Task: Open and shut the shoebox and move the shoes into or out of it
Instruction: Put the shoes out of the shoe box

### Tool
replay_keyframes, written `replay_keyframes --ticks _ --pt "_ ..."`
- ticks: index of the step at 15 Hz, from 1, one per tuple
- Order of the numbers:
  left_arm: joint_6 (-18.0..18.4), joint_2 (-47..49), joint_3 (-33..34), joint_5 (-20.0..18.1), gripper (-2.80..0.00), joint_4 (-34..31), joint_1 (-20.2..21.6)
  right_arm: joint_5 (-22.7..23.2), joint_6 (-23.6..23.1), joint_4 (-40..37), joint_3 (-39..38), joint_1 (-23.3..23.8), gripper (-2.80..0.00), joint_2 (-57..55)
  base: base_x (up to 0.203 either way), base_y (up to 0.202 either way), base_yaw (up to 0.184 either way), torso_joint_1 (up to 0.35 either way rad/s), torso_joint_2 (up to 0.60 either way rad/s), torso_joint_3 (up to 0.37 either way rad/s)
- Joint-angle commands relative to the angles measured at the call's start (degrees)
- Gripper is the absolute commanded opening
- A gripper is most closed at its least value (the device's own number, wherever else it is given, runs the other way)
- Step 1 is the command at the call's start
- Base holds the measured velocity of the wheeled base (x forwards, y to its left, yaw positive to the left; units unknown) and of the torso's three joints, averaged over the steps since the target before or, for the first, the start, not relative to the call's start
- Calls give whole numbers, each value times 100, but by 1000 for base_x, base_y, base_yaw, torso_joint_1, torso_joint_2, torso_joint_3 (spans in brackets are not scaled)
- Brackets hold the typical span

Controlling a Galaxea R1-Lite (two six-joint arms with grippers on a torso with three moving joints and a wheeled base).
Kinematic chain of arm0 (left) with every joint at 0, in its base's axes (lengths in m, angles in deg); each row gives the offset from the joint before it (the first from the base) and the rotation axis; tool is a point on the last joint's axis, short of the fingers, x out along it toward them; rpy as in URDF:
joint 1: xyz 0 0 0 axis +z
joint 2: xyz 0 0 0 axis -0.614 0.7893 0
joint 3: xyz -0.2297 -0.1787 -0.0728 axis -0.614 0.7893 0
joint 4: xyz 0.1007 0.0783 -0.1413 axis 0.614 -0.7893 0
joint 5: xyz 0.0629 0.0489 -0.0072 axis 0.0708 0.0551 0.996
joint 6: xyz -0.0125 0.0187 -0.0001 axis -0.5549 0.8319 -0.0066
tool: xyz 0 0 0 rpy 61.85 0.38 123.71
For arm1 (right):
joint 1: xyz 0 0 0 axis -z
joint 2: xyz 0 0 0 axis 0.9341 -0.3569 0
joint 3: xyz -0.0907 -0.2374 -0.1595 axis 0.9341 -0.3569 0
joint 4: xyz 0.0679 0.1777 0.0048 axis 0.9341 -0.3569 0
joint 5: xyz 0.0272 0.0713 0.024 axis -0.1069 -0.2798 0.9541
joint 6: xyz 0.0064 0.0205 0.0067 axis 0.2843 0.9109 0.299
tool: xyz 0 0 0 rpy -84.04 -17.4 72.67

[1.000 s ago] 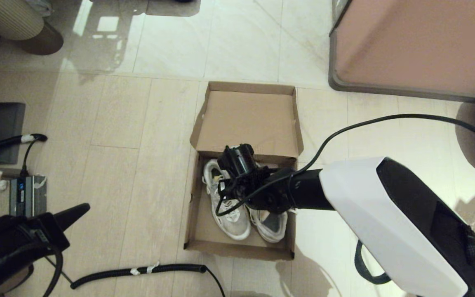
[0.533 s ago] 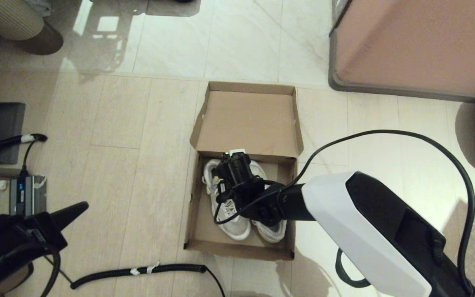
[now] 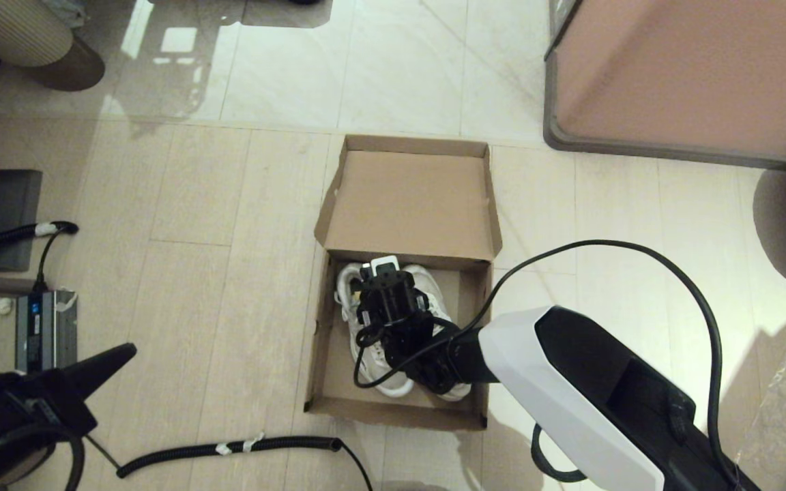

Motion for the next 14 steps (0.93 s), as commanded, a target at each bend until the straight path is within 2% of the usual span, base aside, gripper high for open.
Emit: replay_keyframes --ticks 1,7,8,14 --pt "-9 -130 54 -1 -280 2 -4 2 3 376 15 45 0 -65 0 0 0 0 0 0" --pt "19 -254 70 -1 -280 2 -10 416 -14 1019 15 99 0 -232 0 0 0 0 0 0" --pt "34 -274 63 1 -280 2 -12 530 -15 1106 15 107 -280 -267 0 0 0 0 0 0" --pt "44 -403 49 44 -280 2 -227 890 -33 1301 15 125 -280 -551 0 0 0 0 0 0"
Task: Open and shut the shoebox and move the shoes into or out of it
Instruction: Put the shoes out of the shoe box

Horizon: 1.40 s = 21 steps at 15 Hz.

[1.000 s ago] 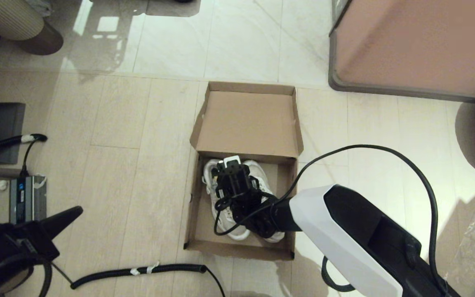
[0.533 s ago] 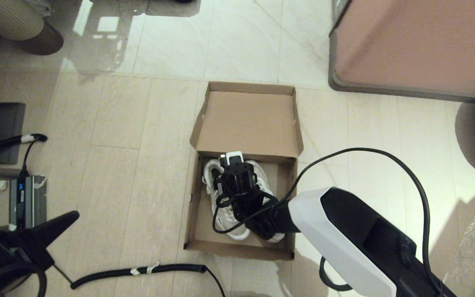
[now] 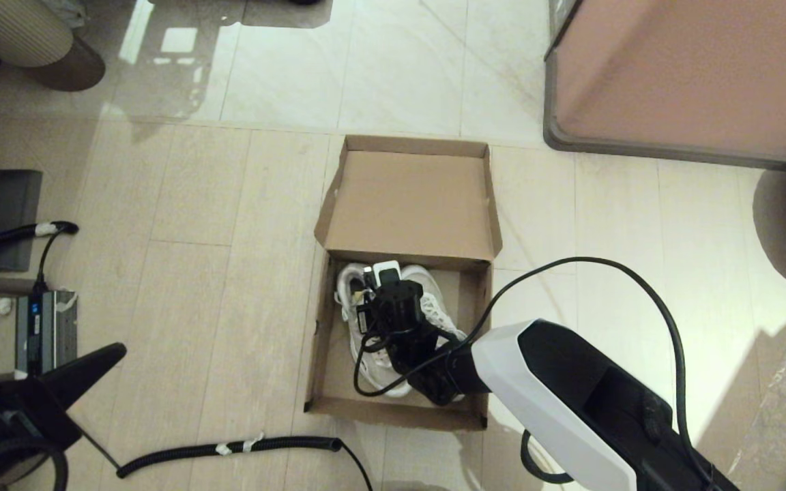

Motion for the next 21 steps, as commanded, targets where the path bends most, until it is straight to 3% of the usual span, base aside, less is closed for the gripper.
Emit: replay_keyframes --ticks 1,11,13,18,21 --pt "-4 -58 2 14 -280 26 -171 14 11 38 -2 -9 -280 -117 0 0 0 0 0 0" --pt "0 -396 67 17 -280 13 -313 -18 30 109 -240 -200 -280 616 0 0 0 0 0 0" --pt "0 -478 152 8 -280 13 -313 -34 49 44 -724 -317 -280 1008 0 0 0 0 0 0" --pt "-18 -623 284 -10 -280 13 -304 -43 159 138 -2798 -833 -280 2437 0 0 0 0 0 0" --pt "-18 -671 293 -10 -280 13 -311 -53 178 81 -3382 -1046 -280 3295 0 0 0 0 0 0"
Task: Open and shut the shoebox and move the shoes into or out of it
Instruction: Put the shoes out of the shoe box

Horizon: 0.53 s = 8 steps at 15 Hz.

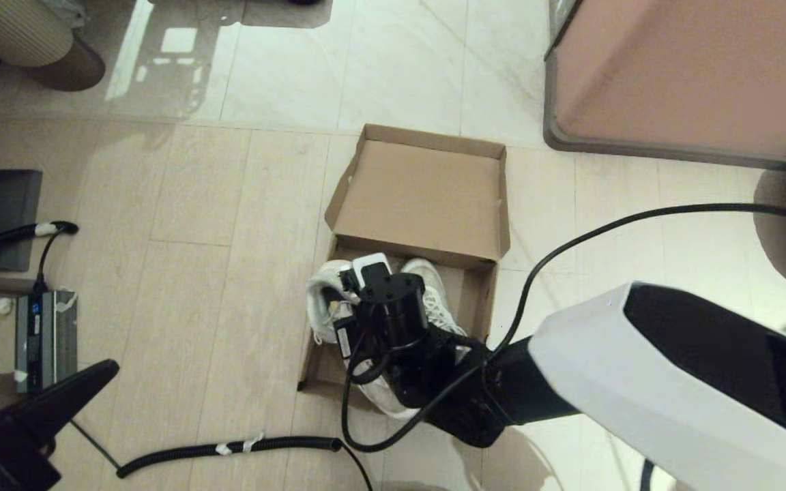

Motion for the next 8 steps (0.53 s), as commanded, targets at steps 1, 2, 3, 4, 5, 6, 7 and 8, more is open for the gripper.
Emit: replay_keyframes --ticks 1,2,3,4,5,6,7,8 --pt "-11 -99 60 -3 -280 19 3 -55 12 -89 -404 -96 -280 999 0 0 0 0 0 0" --pt "-11 -163 132 -3 -280 15 -1 -141 18 -169 -495 -72 -280 1257 0 0 0 0 0 0" --pt "-6 -221 164 -3 -280 -29 -1 -233 52 -237 -588 14 -280 1499 0 0 0 0 0 0" --pt "-3 -283 150 4 -280 -136 0 -290 106 -312 -721 169 -280 1762 0 0 0 0 0 0" --pt "-3 -354 113 5 -280 -271 3 -316 146 -377 -917 417 -280 2019 0 0 0 0 0 0" --pt "-3 -397 96 5 -280 -336 0 -327 165 -410 -1104 705 -280 2218 0 0 0 0 0 0" --pt "-3 -423 96 5 -280 -350 -3 -329 173 -428 -1257 1013 -280 2404 0 0 0 0 0 0" --pt "-3 -432 96 5 -280 -350 -4 -326 170 -453 -1413 1333 -280 2616 0 0 0 0 0 0"
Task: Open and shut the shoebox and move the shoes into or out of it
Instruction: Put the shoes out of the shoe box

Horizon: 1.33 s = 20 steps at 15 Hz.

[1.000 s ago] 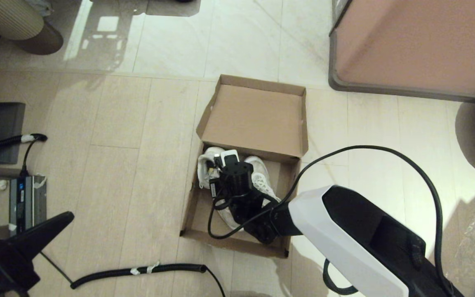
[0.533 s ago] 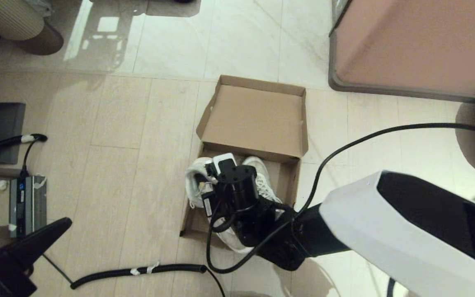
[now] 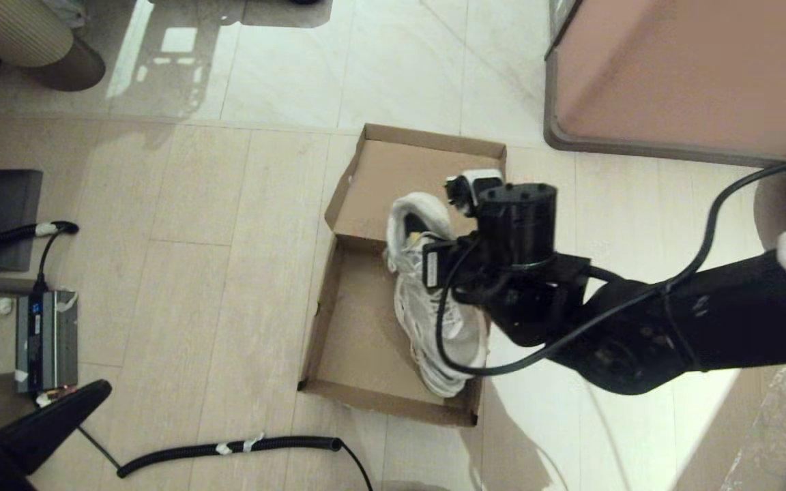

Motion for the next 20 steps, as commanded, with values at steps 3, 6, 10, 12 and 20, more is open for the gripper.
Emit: replay_keyframes --ticks 3,6,10,12,20 --pt "0 29 -145 -3 -280 9 -3 63 32 -198 -850 1361 -280 1141 0 0 0 0 0 0" --pt "0 79 -170 -35 -280 -36 -4 208 210 -233 -1426 2206 -280 1606 0 0 0 0 0 0" --pt "9 132 -189 -38 -280 -62 -4 353 722 -136 -2234 2837 -280 1757 0 0 0 0 0 0" --pt "9 106 -173 -38 -280 -64 -4 386 1131 -58 -2305 2904 -280 1373 0 0 0 0 0 0" --pt "9 -26 -242 -29 -280 -317 -4 376 1264 1388 -1979 2918 -280 -665 0 0 0 0 0 0"
